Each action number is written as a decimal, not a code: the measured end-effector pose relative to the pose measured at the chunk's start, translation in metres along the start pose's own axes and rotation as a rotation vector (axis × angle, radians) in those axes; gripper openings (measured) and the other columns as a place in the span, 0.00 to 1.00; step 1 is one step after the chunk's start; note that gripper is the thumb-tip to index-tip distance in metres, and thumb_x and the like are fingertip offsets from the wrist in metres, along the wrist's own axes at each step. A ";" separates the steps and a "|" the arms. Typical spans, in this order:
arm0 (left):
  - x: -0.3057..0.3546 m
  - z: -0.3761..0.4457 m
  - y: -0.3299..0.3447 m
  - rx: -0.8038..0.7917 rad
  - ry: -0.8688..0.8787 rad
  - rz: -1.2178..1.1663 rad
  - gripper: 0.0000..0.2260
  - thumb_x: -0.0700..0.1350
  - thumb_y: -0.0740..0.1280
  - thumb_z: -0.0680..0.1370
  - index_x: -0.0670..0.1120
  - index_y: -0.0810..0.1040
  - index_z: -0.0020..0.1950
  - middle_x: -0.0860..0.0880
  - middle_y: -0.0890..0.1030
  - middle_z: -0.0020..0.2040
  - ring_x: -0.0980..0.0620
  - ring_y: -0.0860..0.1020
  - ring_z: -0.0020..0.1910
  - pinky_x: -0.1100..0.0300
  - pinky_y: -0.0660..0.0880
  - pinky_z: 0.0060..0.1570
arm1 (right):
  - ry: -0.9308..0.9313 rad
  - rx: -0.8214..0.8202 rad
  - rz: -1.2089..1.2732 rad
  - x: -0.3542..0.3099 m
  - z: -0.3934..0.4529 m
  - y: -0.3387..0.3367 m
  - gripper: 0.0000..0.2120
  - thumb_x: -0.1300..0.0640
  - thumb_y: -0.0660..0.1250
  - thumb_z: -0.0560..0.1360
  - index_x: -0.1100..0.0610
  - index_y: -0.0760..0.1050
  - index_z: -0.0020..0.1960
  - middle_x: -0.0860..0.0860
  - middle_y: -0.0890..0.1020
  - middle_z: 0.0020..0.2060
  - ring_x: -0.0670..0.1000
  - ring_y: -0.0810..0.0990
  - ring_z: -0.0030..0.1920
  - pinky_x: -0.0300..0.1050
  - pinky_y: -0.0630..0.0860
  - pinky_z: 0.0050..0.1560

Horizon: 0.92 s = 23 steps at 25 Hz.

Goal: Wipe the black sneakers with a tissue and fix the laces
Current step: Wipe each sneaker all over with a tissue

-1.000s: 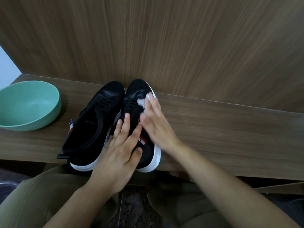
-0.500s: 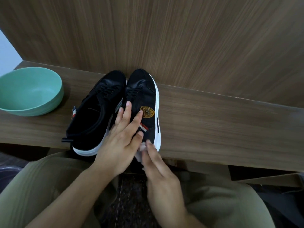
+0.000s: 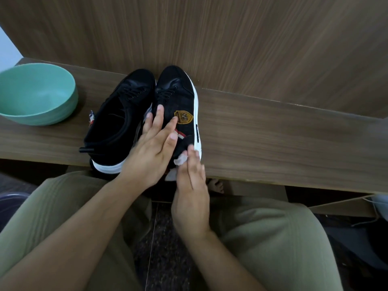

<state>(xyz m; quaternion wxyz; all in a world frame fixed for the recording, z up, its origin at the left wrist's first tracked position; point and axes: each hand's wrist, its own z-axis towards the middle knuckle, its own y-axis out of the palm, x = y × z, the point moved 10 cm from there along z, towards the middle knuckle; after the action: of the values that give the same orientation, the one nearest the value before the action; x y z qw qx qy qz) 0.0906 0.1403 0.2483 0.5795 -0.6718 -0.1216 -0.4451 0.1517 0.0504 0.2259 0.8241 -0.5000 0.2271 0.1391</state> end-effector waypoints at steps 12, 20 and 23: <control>0.001 0.001 0.004 0.025 -0.021 0.022 0.21 0.53 0.48 0.82 0.52 0.57 0.75 0.57 0.41 0.77 0.62 0.36 0.70 0.59 0.46 0.68 | 0.136 -0.184 0.252 0.020 0.004 0.005 0.28 0.60 0.53 0.81 0.58 0.42 0.76 0.48 0.44 0.76 0.47 0.42 0.76 0.37 0.47 0.73; -0.001 0.000 0.002 0.021 0.004 0.030 0.23 0.56 0.47 0.80 0.51 0.56 0.75 0.63 0.39 0.72 0.62 0.36 0.71 0.60 0.44 0.67 | -0.207 -0.171 0.118 0.020 0.049 0.008 0.26 0.59 0.56 0.78 0.62 0.57 0.74 0.55 0.61 0.74 0.53 0.53 0.76 0.60 0.60 0.72; -0.002 0.002 0.003 0.025 0.002 0.016 0.26 0.58 0.46 0.78 0.52 0.56 0.75 0.64 0.39 0.71 0.63 0.36 0.70 0.58 0.44 0.68 | -0.176 -0.152 0.224 0.018 0.047 0.004 0.24 0.57 0.56 0.80 0.61 0.58 0.74 0.54 0.61 0.74 0.50 0.52 0.76 0.58 0.60 0.72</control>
<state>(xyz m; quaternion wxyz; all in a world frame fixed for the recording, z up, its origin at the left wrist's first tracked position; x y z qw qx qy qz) 0.0923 0.1414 0.2449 0.5916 -0.6650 -0.1213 -0.4394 0.1765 0.0938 0.2315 0.7800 -0.5184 0.1970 0.2901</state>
